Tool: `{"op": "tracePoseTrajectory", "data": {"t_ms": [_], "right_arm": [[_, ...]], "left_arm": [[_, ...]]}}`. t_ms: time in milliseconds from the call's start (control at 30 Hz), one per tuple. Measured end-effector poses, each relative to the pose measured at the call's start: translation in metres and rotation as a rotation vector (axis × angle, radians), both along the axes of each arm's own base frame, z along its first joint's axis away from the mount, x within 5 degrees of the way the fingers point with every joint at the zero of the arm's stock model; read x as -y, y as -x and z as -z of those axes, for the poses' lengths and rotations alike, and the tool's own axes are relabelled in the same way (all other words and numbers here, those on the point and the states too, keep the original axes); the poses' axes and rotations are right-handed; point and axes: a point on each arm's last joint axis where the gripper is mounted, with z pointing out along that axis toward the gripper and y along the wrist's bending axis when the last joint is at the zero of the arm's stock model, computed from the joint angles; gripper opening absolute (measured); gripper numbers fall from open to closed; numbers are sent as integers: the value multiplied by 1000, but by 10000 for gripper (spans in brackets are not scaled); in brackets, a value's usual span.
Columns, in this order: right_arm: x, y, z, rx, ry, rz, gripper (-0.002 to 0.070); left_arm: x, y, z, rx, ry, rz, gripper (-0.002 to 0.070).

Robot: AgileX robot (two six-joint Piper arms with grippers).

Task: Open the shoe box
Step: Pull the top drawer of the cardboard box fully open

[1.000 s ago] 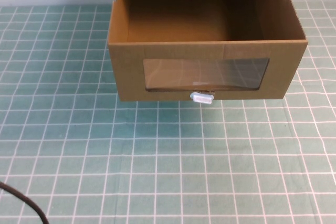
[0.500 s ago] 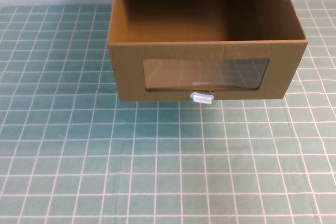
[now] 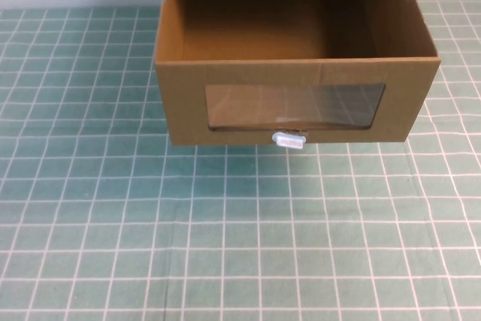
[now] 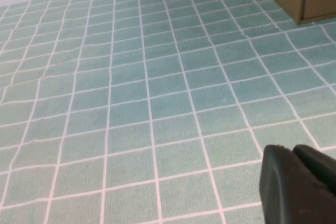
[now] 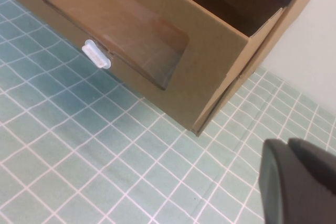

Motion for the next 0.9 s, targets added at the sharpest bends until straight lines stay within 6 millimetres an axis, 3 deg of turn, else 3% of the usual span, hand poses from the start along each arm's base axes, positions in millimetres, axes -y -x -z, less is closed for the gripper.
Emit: {"op": "tracePoseTrajectory", "data": {"t_ms": [900], "right_arm": [[0,0,0,-1,1,1,-13]], "left_arm": [[-1,0,1,-14,9,-10,-5]]}}
